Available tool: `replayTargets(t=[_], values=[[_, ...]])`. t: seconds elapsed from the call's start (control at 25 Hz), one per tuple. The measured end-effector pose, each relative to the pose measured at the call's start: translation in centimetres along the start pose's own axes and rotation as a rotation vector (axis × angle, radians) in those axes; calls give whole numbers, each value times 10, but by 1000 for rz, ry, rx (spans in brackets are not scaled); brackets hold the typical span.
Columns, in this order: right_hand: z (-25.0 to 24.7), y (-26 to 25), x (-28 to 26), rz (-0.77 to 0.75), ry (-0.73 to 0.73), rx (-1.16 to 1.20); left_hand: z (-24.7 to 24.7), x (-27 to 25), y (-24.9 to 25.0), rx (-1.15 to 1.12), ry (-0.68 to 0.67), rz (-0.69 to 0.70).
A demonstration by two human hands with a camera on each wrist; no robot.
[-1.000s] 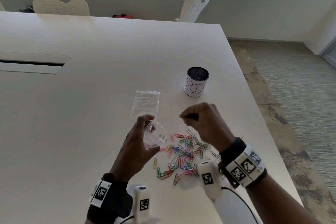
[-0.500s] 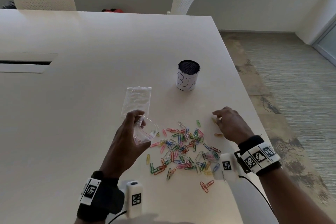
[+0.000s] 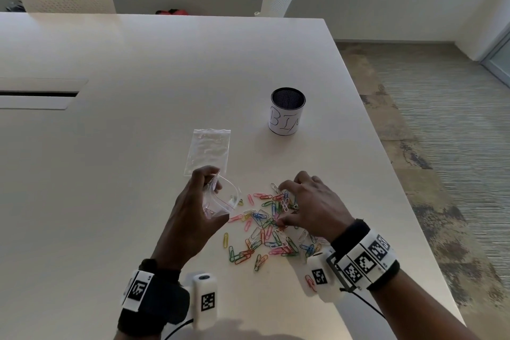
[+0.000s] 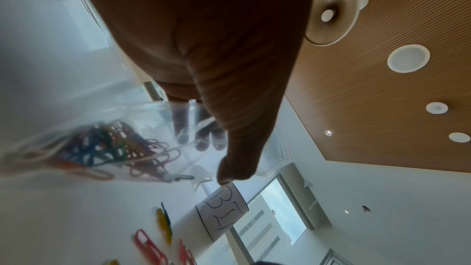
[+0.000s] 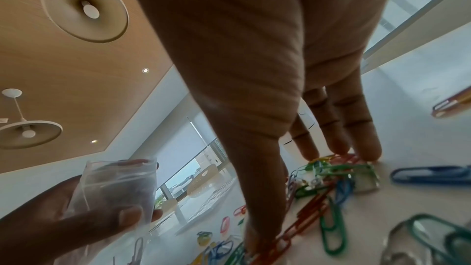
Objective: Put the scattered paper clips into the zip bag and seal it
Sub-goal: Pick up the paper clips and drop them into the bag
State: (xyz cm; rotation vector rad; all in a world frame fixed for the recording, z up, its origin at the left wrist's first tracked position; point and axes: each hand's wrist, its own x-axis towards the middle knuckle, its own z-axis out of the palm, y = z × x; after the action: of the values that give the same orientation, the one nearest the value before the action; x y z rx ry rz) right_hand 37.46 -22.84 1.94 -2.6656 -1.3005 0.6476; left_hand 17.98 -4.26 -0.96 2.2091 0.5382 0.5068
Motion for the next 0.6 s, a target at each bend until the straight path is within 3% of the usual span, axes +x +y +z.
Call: replayTargets(t=[0.6], values=[[9, -7, 3, -66, 148, 75, -2, 0, -3, -8, 8, 1]])
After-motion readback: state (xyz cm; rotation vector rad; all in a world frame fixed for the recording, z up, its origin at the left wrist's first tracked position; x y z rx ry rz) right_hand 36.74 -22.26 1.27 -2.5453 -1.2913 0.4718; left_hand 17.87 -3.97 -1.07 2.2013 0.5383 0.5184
